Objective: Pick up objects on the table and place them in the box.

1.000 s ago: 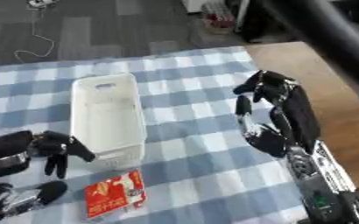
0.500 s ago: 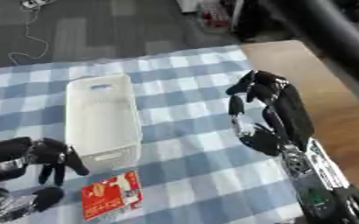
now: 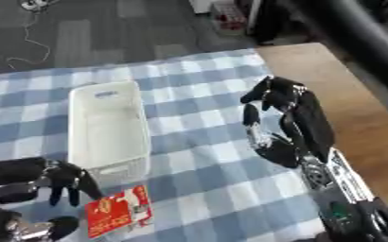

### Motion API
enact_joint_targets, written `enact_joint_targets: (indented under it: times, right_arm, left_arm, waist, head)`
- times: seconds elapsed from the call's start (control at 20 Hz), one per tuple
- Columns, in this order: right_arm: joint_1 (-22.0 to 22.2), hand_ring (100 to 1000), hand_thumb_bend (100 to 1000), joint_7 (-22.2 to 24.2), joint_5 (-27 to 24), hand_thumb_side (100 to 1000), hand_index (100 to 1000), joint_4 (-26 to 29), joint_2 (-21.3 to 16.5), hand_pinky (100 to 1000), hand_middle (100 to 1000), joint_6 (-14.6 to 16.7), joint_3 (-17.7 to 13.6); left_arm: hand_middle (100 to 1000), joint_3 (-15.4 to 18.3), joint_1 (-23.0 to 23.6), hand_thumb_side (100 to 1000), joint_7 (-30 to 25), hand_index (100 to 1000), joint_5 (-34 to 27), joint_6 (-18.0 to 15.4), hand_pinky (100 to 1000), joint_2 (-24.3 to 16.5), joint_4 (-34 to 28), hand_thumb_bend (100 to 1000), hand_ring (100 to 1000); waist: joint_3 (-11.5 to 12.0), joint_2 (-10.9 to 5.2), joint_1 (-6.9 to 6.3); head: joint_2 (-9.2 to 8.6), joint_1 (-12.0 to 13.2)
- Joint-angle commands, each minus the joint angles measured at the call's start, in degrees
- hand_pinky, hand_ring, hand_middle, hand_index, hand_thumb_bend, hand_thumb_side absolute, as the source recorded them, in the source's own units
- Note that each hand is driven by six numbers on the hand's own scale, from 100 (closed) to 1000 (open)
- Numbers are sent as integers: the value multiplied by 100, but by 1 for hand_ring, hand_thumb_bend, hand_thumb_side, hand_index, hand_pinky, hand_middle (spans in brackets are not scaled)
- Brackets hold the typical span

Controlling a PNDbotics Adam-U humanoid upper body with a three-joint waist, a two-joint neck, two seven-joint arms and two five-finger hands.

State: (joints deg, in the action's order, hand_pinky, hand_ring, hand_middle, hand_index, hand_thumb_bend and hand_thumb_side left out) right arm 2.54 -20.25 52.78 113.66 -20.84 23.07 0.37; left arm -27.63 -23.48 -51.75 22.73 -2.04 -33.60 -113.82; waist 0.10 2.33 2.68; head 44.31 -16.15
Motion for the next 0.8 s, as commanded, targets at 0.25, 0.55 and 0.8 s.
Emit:
enact_joint_targets:
  times: [0.25,0.55,0.8]
  right_arm:
    - [-73,338,100,30,-46,929,598,93,-180,336,489,25,-14]
    - [-68,338,100,33,-60,929,601,93,-198,336,489,45,-9]
    - [-72,339,100,32,-67,930,605,93,-202,337,490,54,5]
  left_arm:
    - [781,8,-58,1000,-22,862,1178,-45,574,0,-77,189,727]
    - [788,-14,-23,1000,-22,866,1590,-75,585,-106,-77,192,741]
    - [785,-143,-68,1000,-22,875,1571,49,597,-153,-77,202,719]
  waist:
    - [-21,-60,-36]
    - [-21,-74,-45]
    - [-31,-71,-47]
  head:
    - [-19,-98]
    - [-19,-166]
    - [-19,-168]
